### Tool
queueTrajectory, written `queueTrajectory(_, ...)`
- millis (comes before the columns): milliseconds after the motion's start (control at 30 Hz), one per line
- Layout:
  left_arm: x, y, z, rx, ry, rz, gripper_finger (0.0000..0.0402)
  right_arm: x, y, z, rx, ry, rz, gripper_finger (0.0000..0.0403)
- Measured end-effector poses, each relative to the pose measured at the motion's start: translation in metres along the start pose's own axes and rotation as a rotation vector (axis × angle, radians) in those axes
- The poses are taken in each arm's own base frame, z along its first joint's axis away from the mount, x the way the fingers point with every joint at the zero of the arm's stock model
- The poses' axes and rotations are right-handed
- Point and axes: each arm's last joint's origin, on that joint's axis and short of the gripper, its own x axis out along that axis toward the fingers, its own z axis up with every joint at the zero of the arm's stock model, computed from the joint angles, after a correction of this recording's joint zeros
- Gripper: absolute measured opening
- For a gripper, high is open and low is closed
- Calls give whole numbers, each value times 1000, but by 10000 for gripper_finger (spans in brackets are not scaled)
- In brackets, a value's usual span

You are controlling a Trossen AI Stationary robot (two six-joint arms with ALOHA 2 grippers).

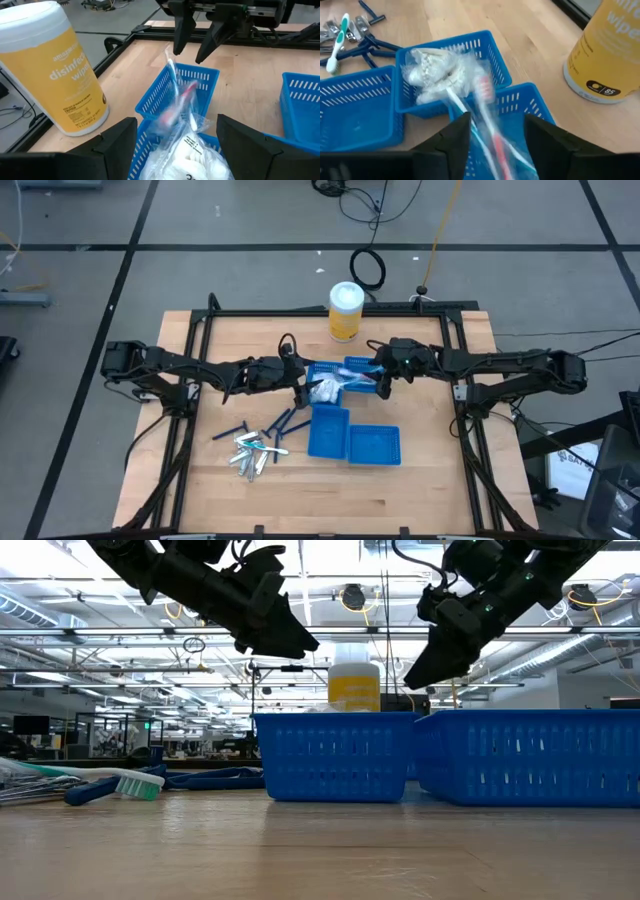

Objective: Pick & Place Travel size toiletries
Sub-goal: Put the red toothbrush into the top right blue bin, then put the green toothbrush into the top right blue bin

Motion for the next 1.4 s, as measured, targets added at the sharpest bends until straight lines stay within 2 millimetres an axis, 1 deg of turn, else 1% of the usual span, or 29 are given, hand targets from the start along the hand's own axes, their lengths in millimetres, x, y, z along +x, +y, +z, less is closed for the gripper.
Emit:
queueTrajectory(167,0,0,-1,2,8,0,269,0,0,3,-9,-34,-19,219)
queueTrajectory(367,0,0,-2,5,17,0,269,-1,6,6,-42,-74,11,230)
queueTrajectory(467,0,0,-4,10,34,0,269,-3,13,7,-76,-79,90,228)
queueTrajectory(633,0,0,-6,17,55,8,269,-6,29,3,-107,-41,290,216)
queueTrajectory(767,0,0,-6,18,60,8,269,-9,46,-8,-128,56,451,208)
queueTrajectory(867,0,0,-6,18,61,8,269,-14,58,-20,-126,164,483,202)
queueTrajectory(967,0,0,-7,19,63,9,269,-24,66,-36,-26,349,476,196)
queueTrajectory(1067,0,0,-7,20,68,9,269,-38,75,-55,95,566,429,187)
queueTrajectory(1200,0,0,-8,23,74,9,269,-53,94,-74,155,726,369,173)
queueTrajectory(1300,0,0,-8,22,74,9,269,-57,106,-85,174,729,344,165)
queueTrajectory(1400,0,0,-8,23,74,9,269,-56,112,-97,192,708,332,160)
